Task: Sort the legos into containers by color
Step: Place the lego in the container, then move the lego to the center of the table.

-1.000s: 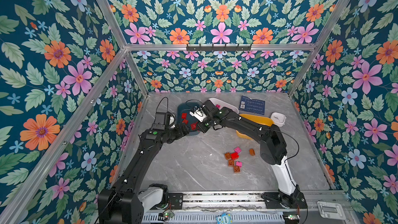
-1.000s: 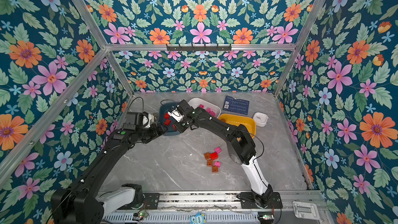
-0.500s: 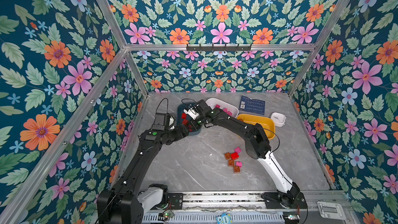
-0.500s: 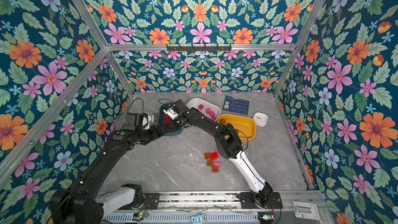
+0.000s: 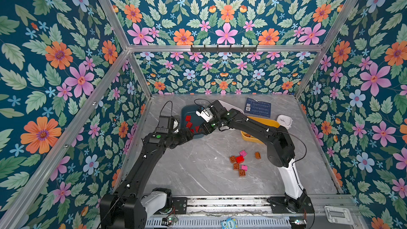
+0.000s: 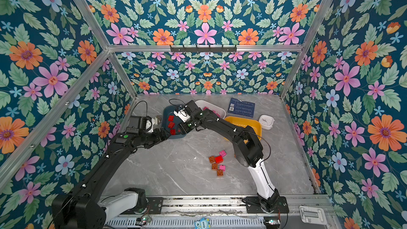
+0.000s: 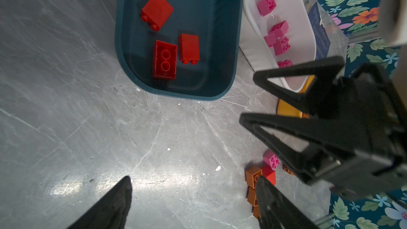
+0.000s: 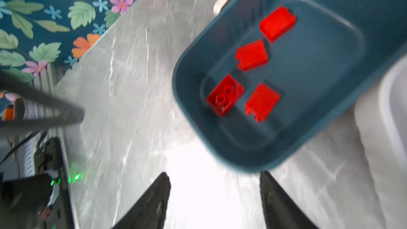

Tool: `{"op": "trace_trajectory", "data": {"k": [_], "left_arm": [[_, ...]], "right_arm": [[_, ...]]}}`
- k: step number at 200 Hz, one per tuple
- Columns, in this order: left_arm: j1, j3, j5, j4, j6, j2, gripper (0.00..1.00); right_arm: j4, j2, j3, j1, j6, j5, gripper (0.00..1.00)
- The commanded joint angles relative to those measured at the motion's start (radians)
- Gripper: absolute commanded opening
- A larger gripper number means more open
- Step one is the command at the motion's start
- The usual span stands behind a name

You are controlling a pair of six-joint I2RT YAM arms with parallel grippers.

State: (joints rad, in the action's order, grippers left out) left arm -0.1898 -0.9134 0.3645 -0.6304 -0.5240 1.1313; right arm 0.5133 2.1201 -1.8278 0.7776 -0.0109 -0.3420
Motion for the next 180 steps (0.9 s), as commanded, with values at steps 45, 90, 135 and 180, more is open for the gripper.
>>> {"op": "trace_trajectory", "data": {"k": [45,90,135,180], "left_arm": [[0.001,0.020,0.019,0.024,0.005,0.009,0.88],[0.001,0.032,0.027,0.048,0.002,0.019,0.88],[0.001,0.038,0.030,0.051,-0.001,0.014,0.88],[0.001,0.042,0.025,0.041,-0.001,0.004,0.88]], "right_arm": [[0.236,-0.256,0.346,0.000,-0.090,0.104,0.65],[0.281,-0.337,0.515,0.005,-0.213,0.143,0.65],[0.290,-0.282,0.523,0.004,-0.221,0.192,0.65],[0.285,-0.239,0.521,0.012,-0.218,0.225,0.65]]}}
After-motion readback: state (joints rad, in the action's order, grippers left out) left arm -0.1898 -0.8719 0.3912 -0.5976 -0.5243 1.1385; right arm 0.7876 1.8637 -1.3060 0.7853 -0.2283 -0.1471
